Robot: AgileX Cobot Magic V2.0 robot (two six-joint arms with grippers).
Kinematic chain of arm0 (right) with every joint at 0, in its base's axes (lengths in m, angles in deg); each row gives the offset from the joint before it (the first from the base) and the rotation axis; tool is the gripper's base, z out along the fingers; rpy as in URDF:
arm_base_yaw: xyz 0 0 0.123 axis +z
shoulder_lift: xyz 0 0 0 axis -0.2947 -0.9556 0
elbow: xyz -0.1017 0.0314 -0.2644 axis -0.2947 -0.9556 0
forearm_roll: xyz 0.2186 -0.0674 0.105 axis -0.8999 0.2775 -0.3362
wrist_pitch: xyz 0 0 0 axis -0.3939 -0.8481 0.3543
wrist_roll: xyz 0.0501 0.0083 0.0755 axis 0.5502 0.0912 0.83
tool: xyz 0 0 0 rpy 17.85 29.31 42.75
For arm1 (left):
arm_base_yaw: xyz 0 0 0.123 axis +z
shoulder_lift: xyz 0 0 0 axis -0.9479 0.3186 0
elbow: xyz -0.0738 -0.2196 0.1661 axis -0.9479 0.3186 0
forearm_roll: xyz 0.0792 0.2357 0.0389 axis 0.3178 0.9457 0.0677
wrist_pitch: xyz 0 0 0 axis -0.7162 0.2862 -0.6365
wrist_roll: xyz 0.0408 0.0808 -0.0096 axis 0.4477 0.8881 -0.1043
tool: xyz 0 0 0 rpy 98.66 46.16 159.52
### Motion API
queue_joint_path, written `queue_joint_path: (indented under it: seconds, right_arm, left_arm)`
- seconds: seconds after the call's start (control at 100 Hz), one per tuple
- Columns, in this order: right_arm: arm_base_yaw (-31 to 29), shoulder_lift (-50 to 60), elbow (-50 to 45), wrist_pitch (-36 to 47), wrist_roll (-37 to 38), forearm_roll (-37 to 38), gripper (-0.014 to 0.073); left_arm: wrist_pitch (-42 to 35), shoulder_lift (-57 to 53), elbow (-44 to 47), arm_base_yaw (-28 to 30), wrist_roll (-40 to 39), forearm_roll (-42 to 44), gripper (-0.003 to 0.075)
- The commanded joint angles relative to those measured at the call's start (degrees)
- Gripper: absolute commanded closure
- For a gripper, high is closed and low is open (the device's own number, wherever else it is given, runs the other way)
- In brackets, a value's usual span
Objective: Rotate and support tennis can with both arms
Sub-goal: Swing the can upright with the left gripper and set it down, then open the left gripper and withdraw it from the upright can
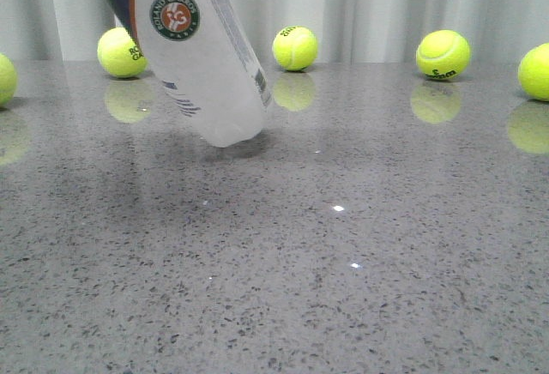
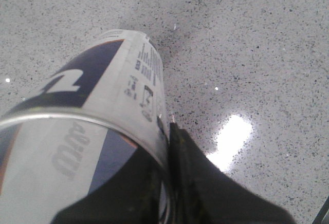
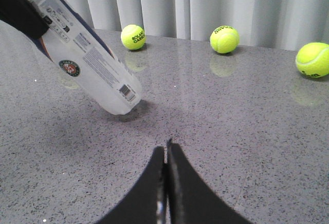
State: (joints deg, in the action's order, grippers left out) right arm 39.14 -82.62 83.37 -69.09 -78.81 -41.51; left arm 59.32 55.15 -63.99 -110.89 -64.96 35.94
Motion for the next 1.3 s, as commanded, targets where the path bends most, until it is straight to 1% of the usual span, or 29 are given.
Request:
queue_joint_path:
  seconds: [0.0,0.13,0.25,0.3,0.37,0.49,0.54,0.59,0.71,0.83,0.98,1.29]
  right_arm:
    - [-0.2,-0.7,1.4,4.3,-0.4,-0.8,0.0654]
    - [-0.2,-0.7,1.4,4.3,-0.4,-0.8,0.0654]
    - [-0.2,-0.7,1.4,4.3,-0.4,-0.8,0.0654]
    - [-0.2,-0.7,1.4,4.3,-0.4,-0.8,0.0654]
    - [-0.2,-0.7,1.4,4.3,-0.4,-0.8,0.0654]
    - [-0.2,-0.7,1.4,4.3,-0.4,-0.8,0.0654]
    - [-0.2,-0.7,1.4,4.3,-0.4,-0.8,0.0654]
    - [-0.2,-0.7,1.4,4.3,-0.4,-0.8,0.0654]
    - [-0.2,-0.7,1.4,4.3,-0.4,-0.8,0.0654]
    - [-0.2,-0.7,1.4,4.3,-0.4,-0.8,0.0654]
    - [-0.2,-0.7,1.4,4.3,-0.4,-0.8,0.0654]
    - [-0.2,-0.7,1.4,4.3,-0.4,-0.8,0.0654]
  left_arm:
    - [1.0,-1.0,-2.3,-0.4,-0.7,0.0,0.0738]
    - [0.9,-1.0,-2.3,-0.4,-0.6,-0.4,0.0729]
    - [0.6,-1.0,-2.3,-0.4,-0.2,-0.4,0.067]
    - [0.3,-1.0,-2.3,-0.4,-0.2,-0.4,0.0627]
    - [-0.5,-1.0,-2.3,-0.4,-0.2,-0.4,0.0545]
    - [-4.3,-1.0,-2.3,-0.4,-0.2,-0.4,0.0369]
    - [-6.5,-1.0,-2.3,-0.4,-0.2,-0.1,0.0319]
    - [-8.4,-1.0,-2.3,-0.4,-0.2,0.1,0.0288]
    - [-12.3,-0.8,-2.3,0.1,-0.2,0.1,0.0283]
    - [-15.7,0.1,-2.3,2.2,-0.2,0.2,0.0283]
    - [-16.7,1.1,-2.3,4.9,-0.2,0.1,0.0283]
    - [-20.1,1.1,-2.3,5.7,-0.2,0.1,0.0283]
